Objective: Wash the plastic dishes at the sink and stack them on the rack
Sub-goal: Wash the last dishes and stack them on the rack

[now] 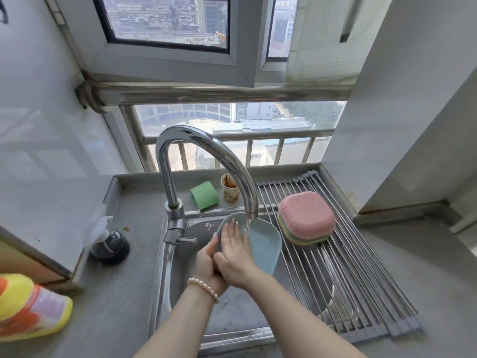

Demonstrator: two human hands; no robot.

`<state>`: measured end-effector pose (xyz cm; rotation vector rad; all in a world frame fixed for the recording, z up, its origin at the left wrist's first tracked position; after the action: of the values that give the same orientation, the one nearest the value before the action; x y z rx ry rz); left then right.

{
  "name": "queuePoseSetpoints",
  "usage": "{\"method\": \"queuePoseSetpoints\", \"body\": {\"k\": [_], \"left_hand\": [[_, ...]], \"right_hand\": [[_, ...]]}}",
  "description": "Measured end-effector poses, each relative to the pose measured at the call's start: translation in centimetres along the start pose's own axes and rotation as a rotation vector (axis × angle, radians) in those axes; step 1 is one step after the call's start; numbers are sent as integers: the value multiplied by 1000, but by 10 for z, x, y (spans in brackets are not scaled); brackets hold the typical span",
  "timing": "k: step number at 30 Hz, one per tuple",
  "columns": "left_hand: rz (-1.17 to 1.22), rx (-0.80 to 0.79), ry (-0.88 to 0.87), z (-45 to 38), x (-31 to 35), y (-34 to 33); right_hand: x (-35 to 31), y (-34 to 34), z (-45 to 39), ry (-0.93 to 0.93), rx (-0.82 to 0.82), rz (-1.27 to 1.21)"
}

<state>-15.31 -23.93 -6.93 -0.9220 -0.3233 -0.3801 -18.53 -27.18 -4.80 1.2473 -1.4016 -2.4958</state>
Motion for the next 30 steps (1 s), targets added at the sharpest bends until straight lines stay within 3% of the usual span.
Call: {"method": "queuePoseSetpoints", "body": {"k": [5,10,15,19,22,24,27,30], "left_hand": [[-140,149,-35,-2,6,2],[-307,257,28,-10,10,13],[-332,355,-141,-8,30,15],[-467,453,-230,-1,36,13],[-483,469,-176,3,27,14],[-476,449,-154,1,26,19],[-446,393,-196,6,21,16],[-444,385,-322,18,3,6]], "right_hand": [[-4,-3,13,54,-180,-276],[0,-1,32,175,-288,-300],[42,14,41,175,-91,-256],[65,14,38,378,13,309],[71,20,32,300,172,574],[73,13,29,273,187,603],[60,1,30,383,302,589],[29,-5,32,443,358,393]]}}
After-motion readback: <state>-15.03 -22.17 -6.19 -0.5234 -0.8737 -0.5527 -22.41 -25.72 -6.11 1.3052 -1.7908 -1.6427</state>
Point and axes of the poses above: each hand's wrist, its own z-axis away from the middle knuckle, its own y-axis out of the back of the hand, x = y × z, the point moved 5 cm from there along -z, towards the middle knuckle, and after that the axes turned 12 degrees about -z, right-handed, at the moved point
